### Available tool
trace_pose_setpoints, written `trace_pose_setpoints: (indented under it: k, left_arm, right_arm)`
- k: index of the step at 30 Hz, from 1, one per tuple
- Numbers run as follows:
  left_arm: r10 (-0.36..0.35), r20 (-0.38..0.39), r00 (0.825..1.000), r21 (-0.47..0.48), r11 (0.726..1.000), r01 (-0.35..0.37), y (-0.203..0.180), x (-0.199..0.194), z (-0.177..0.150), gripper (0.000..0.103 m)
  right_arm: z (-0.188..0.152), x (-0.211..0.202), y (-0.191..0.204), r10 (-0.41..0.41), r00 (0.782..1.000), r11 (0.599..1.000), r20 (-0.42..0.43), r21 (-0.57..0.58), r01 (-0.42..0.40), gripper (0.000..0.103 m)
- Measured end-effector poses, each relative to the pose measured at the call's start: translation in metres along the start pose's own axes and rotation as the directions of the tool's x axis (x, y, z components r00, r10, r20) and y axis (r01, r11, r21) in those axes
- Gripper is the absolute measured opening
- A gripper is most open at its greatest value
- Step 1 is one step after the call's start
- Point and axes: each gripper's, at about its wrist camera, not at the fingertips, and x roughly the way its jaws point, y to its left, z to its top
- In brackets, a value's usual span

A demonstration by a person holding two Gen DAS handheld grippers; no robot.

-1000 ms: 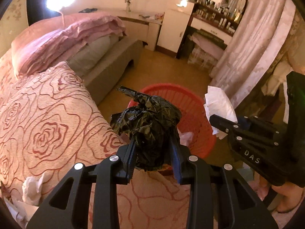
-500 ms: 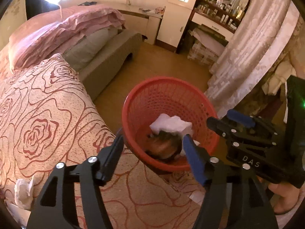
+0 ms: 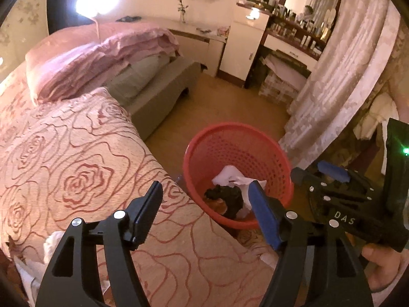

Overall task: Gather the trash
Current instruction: 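Move both tools back over the bed toward the pill blister pack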

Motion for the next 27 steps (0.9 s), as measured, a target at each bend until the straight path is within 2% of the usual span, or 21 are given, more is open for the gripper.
trace_pose_setpoints:
  k: [17, 27]
  left_arm:
    - [0.03, 0.059, 0.998, -0.068, 0.997, -0.026, 0.029, -0.051, -0.015, 0.068]
    - [0.082, 0.087, 0.993, -0.111, 0.991, -0.072, 0.055, -0.093, -0.03, 0.068]
  right_arm:
    - [-0.007, -0.022, 0.04, 0.063, 0.998, 0.998, 0.025, -0.031, -0.063, 0.079]
    - [-0.01, -0.025, 0.068, 0.12, 0.993, 0.99, 0.016, -0.073, -0.118, 0.079]
